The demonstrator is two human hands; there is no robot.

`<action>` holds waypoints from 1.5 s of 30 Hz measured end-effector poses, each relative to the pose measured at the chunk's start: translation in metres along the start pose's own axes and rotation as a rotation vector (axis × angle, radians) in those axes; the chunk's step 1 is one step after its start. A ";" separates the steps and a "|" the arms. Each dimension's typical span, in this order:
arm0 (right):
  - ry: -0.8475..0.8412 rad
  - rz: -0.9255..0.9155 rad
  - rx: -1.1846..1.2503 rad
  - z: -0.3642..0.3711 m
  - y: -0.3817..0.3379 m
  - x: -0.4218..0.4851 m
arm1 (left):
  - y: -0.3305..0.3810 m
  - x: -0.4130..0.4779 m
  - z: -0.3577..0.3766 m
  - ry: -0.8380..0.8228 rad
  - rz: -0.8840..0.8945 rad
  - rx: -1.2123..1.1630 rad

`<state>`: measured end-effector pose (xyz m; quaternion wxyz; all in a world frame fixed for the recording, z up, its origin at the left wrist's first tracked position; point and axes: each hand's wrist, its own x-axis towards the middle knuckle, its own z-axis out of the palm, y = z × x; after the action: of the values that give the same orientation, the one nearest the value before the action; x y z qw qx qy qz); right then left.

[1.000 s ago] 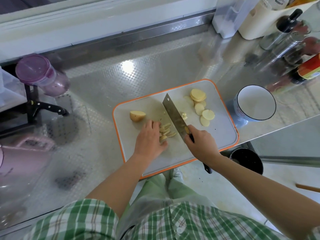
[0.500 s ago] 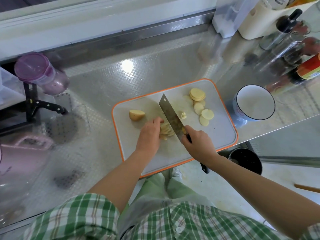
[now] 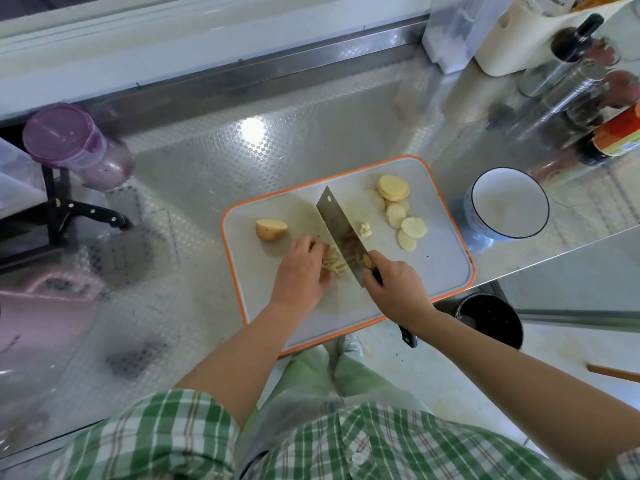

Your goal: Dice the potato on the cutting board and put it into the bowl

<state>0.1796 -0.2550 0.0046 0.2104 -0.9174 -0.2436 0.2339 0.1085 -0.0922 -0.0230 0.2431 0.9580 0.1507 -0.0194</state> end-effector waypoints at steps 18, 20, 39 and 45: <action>-0.006 -0.034 -0.041 -0.001 -0.010 -0.003 | 0.004 0.002 0.005 0.048 -0.070 -0.075; -0.012 -0.033 -0.064 0.000 -0.011 -0.002 | 0.004 0.003 0.006 0.055 -0.085 -0.100; -0.037 0.034 -0.107 0.017 -0.018 0.006 | 0.005 0.008 0.008 0.043 -0.182 -0.234; -0.013 -0.016 -0.055 0.002 -0.023 0.003 | 0.002 0.000 0.000 0.049 -0.158 -0.251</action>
<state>0.1726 -0.2349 0.0138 0.1854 -0.9194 -0.2584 0.2314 0.1096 -0.0939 -0.0221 0.3548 0.9055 0.2328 0.0040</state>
